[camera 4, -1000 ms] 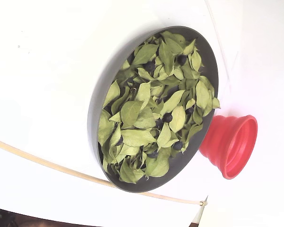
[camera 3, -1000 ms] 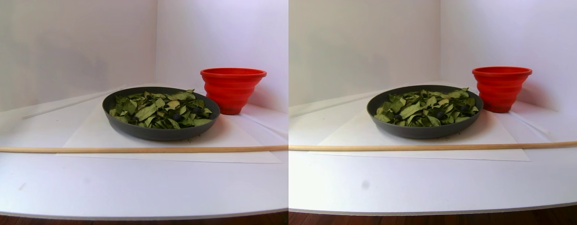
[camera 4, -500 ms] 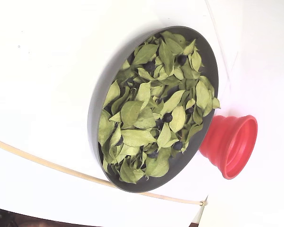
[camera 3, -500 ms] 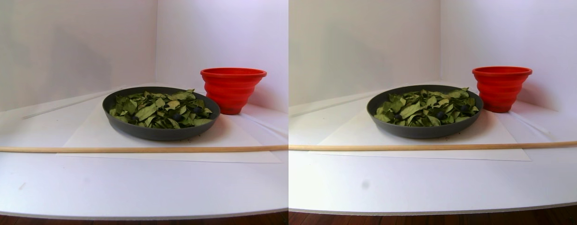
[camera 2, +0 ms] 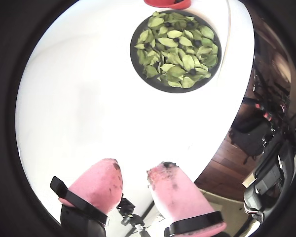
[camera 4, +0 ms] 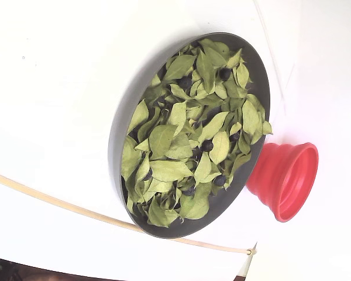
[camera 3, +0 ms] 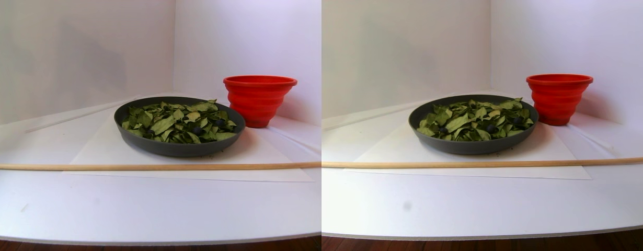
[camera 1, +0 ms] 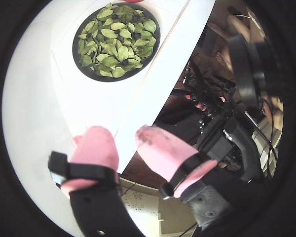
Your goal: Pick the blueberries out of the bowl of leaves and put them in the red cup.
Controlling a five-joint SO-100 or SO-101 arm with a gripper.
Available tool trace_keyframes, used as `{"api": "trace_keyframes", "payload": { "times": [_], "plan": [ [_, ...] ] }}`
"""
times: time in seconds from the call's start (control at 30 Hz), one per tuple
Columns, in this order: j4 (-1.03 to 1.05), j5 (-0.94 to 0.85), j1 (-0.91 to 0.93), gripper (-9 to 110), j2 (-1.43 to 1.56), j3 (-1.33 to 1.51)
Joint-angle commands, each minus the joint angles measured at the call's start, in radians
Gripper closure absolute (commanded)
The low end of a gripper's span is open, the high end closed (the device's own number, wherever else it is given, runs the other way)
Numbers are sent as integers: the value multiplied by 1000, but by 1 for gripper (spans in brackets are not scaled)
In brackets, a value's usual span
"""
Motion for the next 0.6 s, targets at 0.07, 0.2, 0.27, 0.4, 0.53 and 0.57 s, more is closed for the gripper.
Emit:
{"api": "trace_keyframes", "payload": {
  "times": [0.07, 0.2, 0.27, 0.4, 0.53, 0.57],
  "plan": [
    [-77, -140, -32, 90, -43, 44],
    [-98, -241, -32, 89, -55, 84],
    [-106, -290, -28, 89, -58, 104],
    [-124, -374, -29, 88, -69, 153],
    [-175, -451, -17, 88, -115, 204],
    [-183, -468, -12, 88, -133, 204]
  ]
}}
